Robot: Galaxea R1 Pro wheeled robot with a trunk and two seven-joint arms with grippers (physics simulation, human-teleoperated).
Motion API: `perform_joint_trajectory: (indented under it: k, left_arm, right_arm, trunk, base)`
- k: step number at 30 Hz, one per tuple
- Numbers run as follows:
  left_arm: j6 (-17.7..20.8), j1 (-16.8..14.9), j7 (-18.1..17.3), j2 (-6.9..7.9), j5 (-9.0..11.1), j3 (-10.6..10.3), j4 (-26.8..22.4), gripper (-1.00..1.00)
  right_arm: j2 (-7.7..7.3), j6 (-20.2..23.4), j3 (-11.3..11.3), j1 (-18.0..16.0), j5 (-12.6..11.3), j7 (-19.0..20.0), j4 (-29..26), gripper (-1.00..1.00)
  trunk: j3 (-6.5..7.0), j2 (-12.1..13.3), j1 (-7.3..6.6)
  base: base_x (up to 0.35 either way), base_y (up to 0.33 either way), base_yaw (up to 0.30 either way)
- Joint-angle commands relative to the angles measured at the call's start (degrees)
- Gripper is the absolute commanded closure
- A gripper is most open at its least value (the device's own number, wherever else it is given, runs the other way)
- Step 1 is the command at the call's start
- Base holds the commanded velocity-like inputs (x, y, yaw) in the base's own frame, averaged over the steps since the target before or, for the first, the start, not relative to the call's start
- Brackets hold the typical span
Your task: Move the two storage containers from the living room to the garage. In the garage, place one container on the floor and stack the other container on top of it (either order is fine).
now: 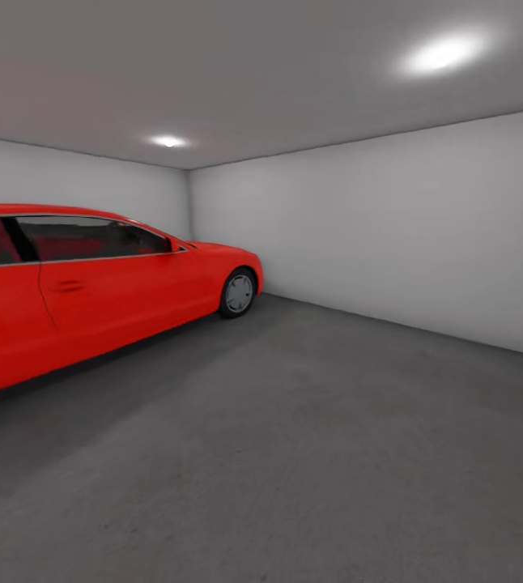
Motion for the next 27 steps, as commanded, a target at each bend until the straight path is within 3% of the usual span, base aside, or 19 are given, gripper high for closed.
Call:
perform_joint_trajectory:
  k: [1, 27]
  left_arm:
    - [-0.14, 0.01, 0.04, 0.01, -0.01, -0.05, -0.02, -1.0]
    - [-0.08, 0.01, -0.48, -1.21, 0.09, 0.32, -0.17, -1.0]
  right_arm:
    - [0.0, -0.29, -0.16, -0.03, -0.17, -0.01, 0.08, -1.0]
    - [-0.01, -0.29, -0.16, -0.03, -0.18, -0.01, 0.08, -1.0]
  trunk:
    - [-0.04, -0.03, 0.0]
    - [-0.04, -0.03, 0.0]
  base:
    - [0.0, 0.0, -0.3]
    - [0.0, 0.0, -0.3]
